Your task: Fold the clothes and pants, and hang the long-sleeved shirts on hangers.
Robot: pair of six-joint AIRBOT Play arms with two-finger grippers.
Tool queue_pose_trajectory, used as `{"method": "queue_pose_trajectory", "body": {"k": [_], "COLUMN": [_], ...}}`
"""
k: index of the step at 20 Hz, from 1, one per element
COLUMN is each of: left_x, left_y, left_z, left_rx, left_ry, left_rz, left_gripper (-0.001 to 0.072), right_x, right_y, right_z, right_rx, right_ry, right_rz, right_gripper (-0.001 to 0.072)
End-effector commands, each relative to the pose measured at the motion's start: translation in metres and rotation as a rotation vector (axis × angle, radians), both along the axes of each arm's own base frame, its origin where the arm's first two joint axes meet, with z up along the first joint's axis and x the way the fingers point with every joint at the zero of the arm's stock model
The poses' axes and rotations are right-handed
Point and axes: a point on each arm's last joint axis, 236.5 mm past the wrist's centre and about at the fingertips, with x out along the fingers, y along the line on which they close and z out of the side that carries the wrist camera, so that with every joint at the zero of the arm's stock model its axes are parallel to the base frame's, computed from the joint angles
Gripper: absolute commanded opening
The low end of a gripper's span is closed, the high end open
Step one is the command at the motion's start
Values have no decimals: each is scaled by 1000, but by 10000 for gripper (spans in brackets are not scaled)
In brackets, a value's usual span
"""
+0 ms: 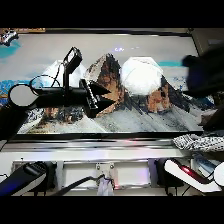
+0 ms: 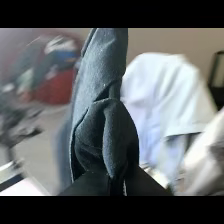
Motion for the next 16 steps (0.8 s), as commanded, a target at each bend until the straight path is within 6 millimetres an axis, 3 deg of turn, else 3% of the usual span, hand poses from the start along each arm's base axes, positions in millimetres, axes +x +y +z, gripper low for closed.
{"method": "queue_pose_trajectory", "body": {"k": [1,6,9,12,16], "left_x": [1,1,0,0,1], "left_y": [0,0,0,0,0], "left_z": [-1,-1,-2,-1,-1], "left_rx": [4,3,4,4,3], "left_ry": [3,10,12,10,9], "left_rz": [4,6,3,5,6], "left_gripper": [418,414,414,414,414], "right_x": [-26,-38,-40,-44,-59], "right_y": [-37,-75,-103,-126,-156], "right_z": [8,24,10,12,-9], "right_rx": [-15,-44,-16,-33,34], "right_ry": [-36,-174,-177,-228,-233], "right_rz": [-103,-154,-188,-189,-236], "right_gripper": [21,20,20,20,21]}}
